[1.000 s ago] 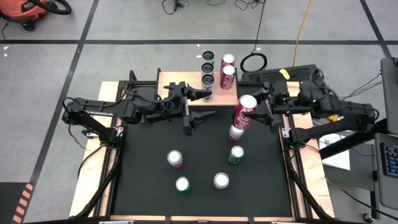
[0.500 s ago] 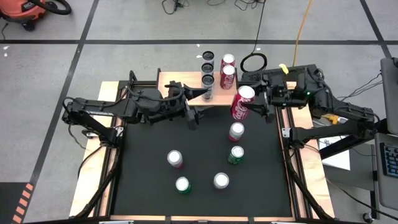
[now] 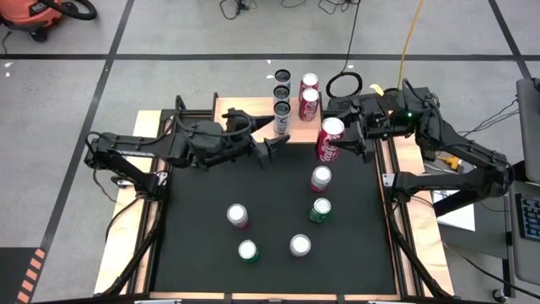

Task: Place canned beverage on shelf
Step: Put the red soda can aligned with the other red soda cans on the shelf

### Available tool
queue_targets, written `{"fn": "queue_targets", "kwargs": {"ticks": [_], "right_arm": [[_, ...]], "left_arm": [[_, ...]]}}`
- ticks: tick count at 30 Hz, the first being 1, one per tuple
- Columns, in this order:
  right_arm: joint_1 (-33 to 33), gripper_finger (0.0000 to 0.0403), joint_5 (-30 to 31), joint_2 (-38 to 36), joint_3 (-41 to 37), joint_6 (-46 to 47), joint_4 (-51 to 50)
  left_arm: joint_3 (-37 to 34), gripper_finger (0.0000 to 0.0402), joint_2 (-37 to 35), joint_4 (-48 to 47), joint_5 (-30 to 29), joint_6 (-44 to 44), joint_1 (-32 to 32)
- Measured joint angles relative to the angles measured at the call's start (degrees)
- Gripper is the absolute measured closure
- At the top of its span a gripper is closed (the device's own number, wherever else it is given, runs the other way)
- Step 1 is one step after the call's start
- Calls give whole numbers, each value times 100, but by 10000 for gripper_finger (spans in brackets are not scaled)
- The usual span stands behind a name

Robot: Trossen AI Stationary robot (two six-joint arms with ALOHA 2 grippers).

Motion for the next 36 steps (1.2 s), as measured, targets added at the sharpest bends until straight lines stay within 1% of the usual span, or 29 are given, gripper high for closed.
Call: {"fn": "queue_targets", "kwargs": {"ticks": [3,11,15,18,22,27,29,36], "right_arm": [[-198,128,-31,7,0,-19,-16],[-576,128,-29,-50,-19,50,-10],[-730,128,-23,-19,-293,124,40],[-788,129,-17,-13,-704,294,374],[-832,128,-36,-13,-1304,626,1198],[-832,129,-10,-11,-1863,685,2197],[-878,128,-1,9,-1925,548,2343],[-1071,128,-48,317,-1939,16,2344]], "left_arm": [[0,8,-1,-65,23,0,103],[0,8,0,-84,546,2,327],[0,8,0,-92,779,0,405],[0,8,0,-117,796,2,427],[0,8,0,-155,804,2,427],[0,8,0,-597,806,-4,427],[0,8,0,-701,808,-4,427],[0,8,0,-772,843,0,449]]}}
